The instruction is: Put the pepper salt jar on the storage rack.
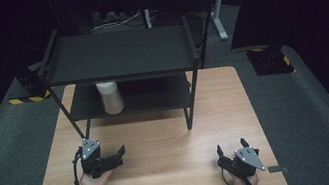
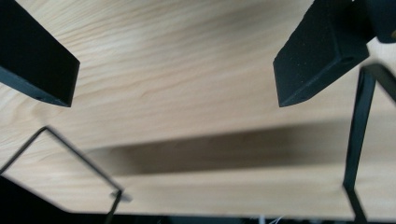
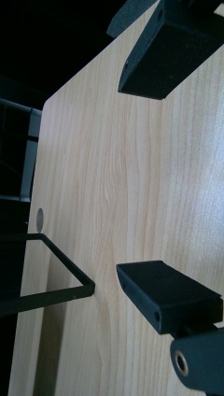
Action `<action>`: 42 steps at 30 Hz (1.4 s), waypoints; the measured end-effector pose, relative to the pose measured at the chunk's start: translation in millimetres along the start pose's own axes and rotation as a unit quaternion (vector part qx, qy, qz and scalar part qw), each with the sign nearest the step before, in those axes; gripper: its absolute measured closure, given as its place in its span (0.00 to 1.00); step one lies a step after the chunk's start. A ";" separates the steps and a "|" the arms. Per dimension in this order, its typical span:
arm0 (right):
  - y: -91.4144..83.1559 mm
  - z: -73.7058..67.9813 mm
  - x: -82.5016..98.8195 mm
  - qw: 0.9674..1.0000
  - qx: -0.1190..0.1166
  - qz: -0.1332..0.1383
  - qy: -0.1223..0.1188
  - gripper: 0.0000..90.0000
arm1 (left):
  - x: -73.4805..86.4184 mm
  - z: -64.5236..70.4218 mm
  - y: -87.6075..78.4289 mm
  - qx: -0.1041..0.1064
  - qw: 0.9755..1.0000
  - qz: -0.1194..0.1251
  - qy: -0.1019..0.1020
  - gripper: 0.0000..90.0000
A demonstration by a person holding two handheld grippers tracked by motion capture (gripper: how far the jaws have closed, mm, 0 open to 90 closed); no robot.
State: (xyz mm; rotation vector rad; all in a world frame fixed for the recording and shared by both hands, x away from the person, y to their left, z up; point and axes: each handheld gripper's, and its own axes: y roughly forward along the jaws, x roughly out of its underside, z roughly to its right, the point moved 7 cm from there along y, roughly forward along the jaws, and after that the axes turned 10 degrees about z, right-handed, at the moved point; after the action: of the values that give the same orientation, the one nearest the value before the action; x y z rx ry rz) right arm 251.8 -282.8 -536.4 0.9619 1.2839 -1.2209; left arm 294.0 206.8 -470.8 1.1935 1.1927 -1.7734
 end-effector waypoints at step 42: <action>1.1 -5.3 -1.3 1.000 0.006 -0.009 -0.016 0.12 | 45.1 -3.8 22.7 -0.036 0.997 -0.047 -0.058 0.01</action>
State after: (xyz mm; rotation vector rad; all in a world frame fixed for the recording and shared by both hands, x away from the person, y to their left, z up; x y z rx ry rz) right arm 252.2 -277.3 -535.8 0.9376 1.2651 -1.2537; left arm 299.5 200.5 -520.7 0.9930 1.2512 -1.8264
